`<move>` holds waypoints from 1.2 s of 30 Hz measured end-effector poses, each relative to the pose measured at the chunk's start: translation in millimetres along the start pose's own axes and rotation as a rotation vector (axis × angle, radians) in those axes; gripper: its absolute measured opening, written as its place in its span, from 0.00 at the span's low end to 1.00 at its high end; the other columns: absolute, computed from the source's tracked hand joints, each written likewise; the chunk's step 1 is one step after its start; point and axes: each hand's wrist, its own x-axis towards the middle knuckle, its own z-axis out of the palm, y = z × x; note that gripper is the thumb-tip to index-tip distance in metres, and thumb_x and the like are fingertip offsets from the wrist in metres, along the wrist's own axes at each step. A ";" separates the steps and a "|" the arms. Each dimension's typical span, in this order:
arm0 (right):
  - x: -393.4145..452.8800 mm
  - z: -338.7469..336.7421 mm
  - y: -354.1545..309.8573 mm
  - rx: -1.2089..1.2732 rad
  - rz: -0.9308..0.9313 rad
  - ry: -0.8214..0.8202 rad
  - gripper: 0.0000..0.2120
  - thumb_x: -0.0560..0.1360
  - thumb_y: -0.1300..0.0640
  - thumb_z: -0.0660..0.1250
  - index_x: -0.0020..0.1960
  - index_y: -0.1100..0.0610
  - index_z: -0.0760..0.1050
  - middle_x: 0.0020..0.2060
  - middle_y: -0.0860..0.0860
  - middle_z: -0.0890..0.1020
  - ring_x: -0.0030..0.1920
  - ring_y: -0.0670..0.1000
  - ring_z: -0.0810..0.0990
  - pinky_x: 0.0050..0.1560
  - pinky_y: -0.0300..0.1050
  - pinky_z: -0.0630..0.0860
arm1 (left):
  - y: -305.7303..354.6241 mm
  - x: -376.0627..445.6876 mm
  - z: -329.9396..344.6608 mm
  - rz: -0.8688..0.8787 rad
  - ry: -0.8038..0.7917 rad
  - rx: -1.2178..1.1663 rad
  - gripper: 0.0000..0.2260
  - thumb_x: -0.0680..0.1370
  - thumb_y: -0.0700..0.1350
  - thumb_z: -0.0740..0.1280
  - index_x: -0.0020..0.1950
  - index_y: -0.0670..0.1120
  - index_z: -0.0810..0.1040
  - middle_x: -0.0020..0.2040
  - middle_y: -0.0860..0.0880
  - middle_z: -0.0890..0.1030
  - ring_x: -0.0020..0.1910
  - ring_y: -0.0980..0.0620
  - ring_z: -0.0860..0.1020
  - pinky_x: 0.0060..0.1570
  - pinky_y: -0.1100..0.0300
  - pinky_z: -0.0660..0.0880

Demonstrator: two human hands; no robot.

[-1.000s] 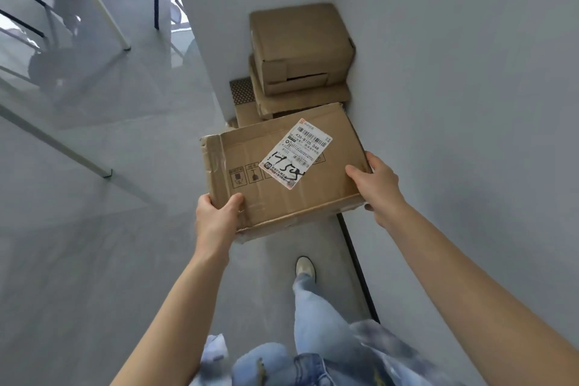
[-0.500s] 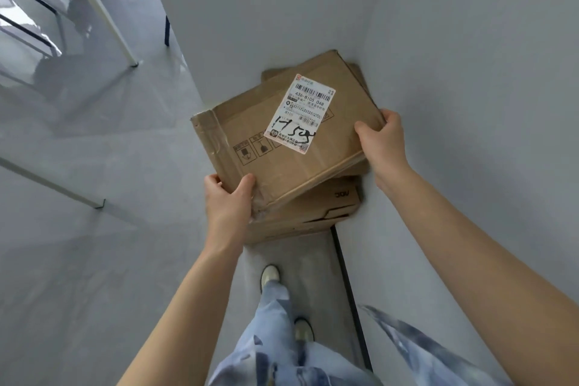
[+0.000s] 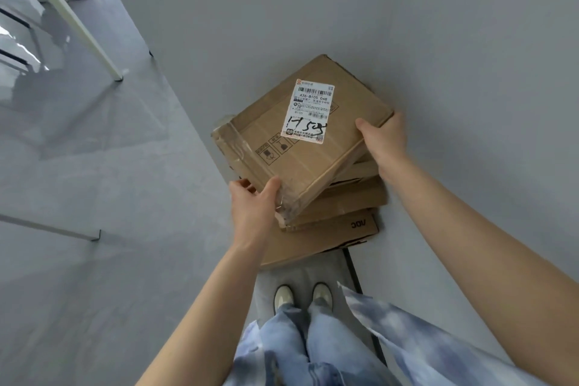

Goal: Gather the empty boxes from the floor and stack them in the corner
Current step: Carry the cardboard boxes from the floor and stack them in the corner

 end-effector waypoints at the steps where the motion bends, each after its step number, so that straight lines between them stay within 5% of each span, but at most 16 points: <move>1: 5.5 0.6 -1.0 -0.001 -0.002 -0.005 0.31 0.72 0.52 0.71 0.70 0.58 0.63 0.64 0.53 0.75 0.64 0.54 0.74 0.65 0.46 0.70 | 3.6 3.6 1.3 0.001 -0.001 0.020 0.22 0.74 0.54 0.73 0.61 0.47 0.69 0.55 0.49 0.79 0.51 0.52 0.79 0.48 0.56 0.77; 7: 29.1 -6.8 -3.0 0.005 0.036 -0.118 0.39 0.71 0.46 0.72 0.75 0.54 0.58 0.70 0.50 0.71 0.68 0.54 0.71 0.68 0.56 0.69 | 27.6 33.0 -10.8 0.184 0.269 0.238 0.26 0.72 0.56 0.74 0.59 0.45 0.65 0.59 0.49 0.63 0.61 0.45 0.67 0.63 0.49 0.67; 10: 40.1 -14.9 2.0 0.097 0.122 -0.197 0.42 0.67 0.43 0.73 0.75 0.47 0.56 0.69 0.48 0.71 0.63 0.57 0.75 0.55 0.64 0.78 | 56.6 55.1 -18.6 0.380 0.338 0.328 0.25 0.72 0.54 0.73 0.63 0.45 0.69 0.62 0.47 0.68 0.63 0.45 0.65 0.66 0.50 0.66; 12: 43.3 -18.5 -0.4 0.122 0.155 -0.218 0.39 0.72 0.48 0.72 0.75 0.45 0.53 0.68 0.47 0.71 0.58 0.56 0.78 0.47 0.62 0.81 | 76.5 69.6 -16.1 0.440 0.232 0.364 0.24 0.73 0.55 0.72 0.64 0.46 0.71 0.62 0.50 0.73 0.64 0.49 0.70 0.65 0.52 0.69; 18: 58.4 -15.0 -12.7 0.098 0.229 -0.309 0.21 0.75 0.55 0.70 0.62 0.53 0.64 0.54 0.52 0.78 0.54 0.55 0.80 0.47 0.54 0.80 | 100.5 98.3 10.9 0.272 -0.147 0.545 0.31 0.75 0.63 0.67 0.72 0.47 0.70 0.67 0.50 0.76 0.65 0.49 0.75 0.64 0.54 0.70; 22: 63.9 -6.1 -25.2 0.000 0.139 -0.396 0.29 0.73 0.54 0.72 0.68 0.60 0.65 0.61 0.55 0.77 0.58 0.55 0.79 0.59 0.56 0.77 | 94.1 99.3 19.0 0.127 -0.238 0.599 0.36 0.71 0.68 0.67 0.72 0.48 0.70 0.64 0.46 0.79 0.57 0.45 0.80 0.56 0.48 0.79; 26: 69.2 3.0 -38.9 -0.062 -0.039 -0.417 0.26 0.76 0.61 0.68 0.72 0.60 0.65 0.67 0.55 0.74 0.64 0.53 0.75 0.65 0.51 0.72 | 85.8 91.9 24.7 -0.082 -0.384 0.542 0.28 0.75 0.65 0.66 0.66 0.47 0.73 0.54 0.47 0.83 0.45 0.45 0.85 0.45 0.48 0.83; 29: 73.4 -1.7 -50.0 -0.071 -0.078 -0.314 0.24 0.75 0.62 0.67 0.70 0.61 0.68 0.64 0.54 0.76 0.61 0.50 0.76 0.59 0.42 0.71 | 80.3 86.9 30.6 -0.130 -0.427 0.424 0.23 0.78 0.60 0.65 0.65 0.46 0.72 0.54 0.46 0.83 0.44 0.44 0.85 0.40 0.49 0.84; 34: 82.8 -46.6 -37.0 -0.263 -0.039 -0.152 0.11 0.78 0.56 0.63 0.56 0.61 0.77 0.41 0.55 0.76 0.39 0.50 0.74 0.38 0.42 0.68 | 67.4 81.0 42.4 -0.202 -0.373 0.131 0.22 0.80 0.57 0.64 0.69 0.48 0.70 0.61 0.45 0.80 0.51 0.41 0.83 0.38 0.46 0.83; 36: 85.3 -64.6 -24.4 -0.288 0.019 -0.119 0.18 0.79 0.51 0.60 0.55 0.66 0.76 0.43 0.59 0.76 0.39 0.54 0.74 0.38 0.42 0.68 | 60.1 77.6 49.4 -0.225 -0.331 -0.003 0.21 0.81 0.56 0.62 0.72 0.50 0.67 0.64 0.45 0.77 0.55 0.40 0.81 0.36 0.44 0.82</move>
